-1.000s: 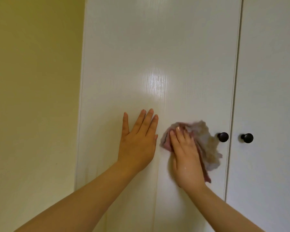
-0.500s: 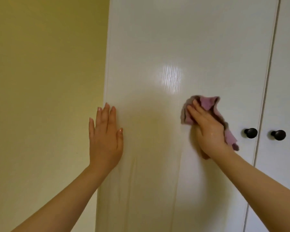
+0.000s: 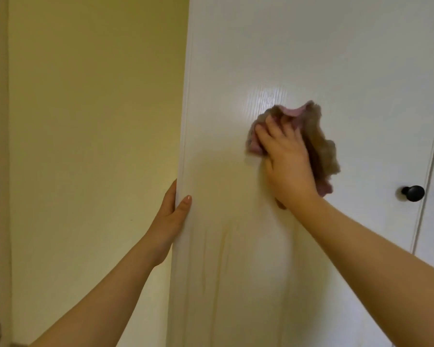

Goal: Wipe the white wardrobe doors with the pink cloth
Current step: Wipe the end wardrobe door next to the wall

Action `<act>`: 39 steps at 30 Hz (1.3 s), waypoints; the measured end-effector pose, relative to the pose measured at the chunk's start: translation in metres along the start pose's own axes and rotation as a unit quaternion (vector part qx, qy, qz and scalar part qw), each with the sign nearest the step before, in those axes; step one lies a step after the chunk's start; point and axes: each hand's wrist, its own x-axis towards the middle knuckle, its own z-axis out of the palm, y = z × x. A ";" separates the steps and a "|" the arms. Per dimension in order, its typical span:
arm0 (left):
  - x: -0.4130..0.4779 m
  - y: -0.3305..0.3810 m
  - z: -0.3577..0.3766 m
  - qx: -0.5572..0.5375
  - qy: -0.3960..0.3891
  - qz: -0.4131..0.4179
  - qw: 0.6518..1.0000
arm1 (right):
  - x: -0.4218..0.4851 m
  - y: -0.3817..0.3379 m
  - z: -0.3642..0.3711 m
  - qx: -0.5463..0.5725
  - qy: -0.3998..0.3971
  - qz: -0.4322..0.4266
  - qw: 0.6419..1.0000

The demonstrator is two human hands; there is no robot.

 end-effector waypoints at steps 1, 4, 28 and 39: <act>-0.002 -0.002 -0.002 -0.006 -0.004 -0.003 1.000 | -0.012 -0.008 0.011 -0.018 0.003 -0.032 0.999; -0.010 -0.010 -0.006 -0.021 -0.011 -0.017 1.000 | -0.065 -0.039 0.026 0.135 -0.095 -0.091 0.982; -0.028 -0.031 -0.024 -0.011 -0.003 -0.065 0.998 | -0.095 -0.093 0.049 0.334 -0.177 -0.052 0.924; -0.029 -0.034 -0.021 0.021 0.002 -0.051 0.998 | -0.102 -0.076 0.066 0.232 -0.232 -0.150 0.933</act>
